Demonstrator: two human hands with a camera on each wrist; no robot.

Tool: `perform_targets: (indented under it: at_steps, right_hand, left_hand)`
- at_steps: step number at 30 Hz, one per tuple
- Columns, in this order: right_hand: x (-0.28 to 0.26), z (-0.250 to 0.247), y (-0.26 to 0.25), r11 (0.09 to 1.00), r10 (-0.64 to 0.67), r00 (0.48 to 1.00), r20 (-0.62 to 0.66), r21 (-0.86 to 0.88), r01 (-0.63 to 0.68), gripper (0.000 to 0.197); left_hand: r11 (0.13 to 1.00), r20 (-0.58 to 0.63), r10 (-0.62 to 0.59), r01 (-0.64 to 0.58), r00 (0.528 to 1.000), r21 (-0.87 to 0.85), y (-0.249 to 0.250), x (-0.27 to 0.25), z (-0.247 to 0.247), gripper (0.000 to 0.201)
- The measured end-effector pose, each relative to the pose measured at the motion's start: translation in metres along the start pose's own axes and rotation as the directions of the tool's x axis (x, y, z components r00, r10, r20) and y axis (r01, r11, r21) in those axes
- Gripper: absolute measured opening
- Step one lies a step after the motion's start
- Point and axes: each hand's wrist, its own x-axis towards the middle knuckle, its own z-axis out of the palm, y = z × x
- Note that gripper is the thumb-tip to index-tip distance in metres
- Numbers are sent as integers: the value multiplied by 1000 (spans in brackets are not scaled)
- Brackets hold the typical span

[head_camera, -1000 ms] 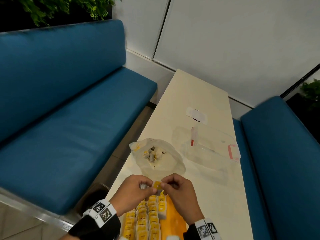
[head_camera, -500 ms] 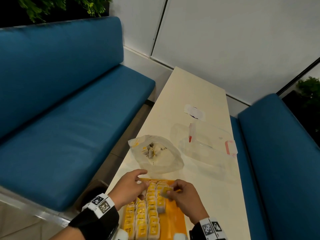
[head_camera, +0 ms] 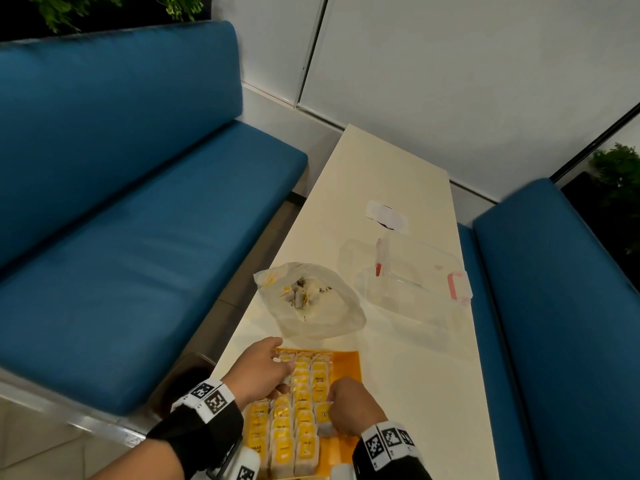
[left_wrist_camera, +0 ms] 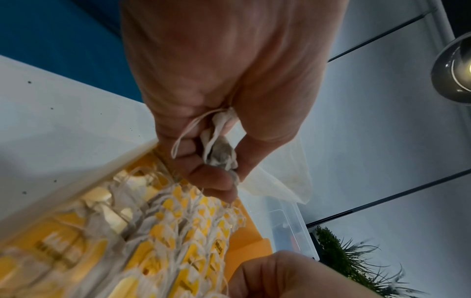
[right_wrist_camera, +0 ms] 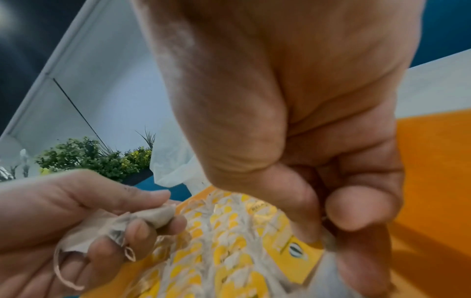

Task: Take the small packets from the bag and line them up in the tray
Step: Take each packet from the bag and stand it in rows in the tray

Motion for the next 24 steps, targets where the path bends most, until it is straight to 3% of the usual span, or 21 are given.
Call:
perform_targets:
  at_steps: [4,8,14,19,22,24]
  right_hand:
    - [3,4,-6,999,33,999,2,-7,-33,29]
    - [-1,6,-10,998,48,998,-30,47,-46,11]
    - [0,7,-9,994,33,997,-68,108,-25,29]
    - [3,6,-7,995,28,997,-71,101,-21,15]
    - [7,6,-3,994,28,999,-45,106,-23,31]
    - [7,6,-3,995,28,997,-65,100,-21,30]
  left_hand:
    - [1000,-7,-10,10,1000,-18,3,1,0,65]
    - [1000,-4,-12,12,1000,-20,6,-1,0,62]
    - [999,7,-32,31,999,6,10,-3,0,60]
    - [999,21,-44,43,999,8,12,-4,-1,59]
    - [999,37,-50,50,998,4,12,-5,-2,58]
    - [998,52,-56,57,997,-19,13,-6,-3,55]
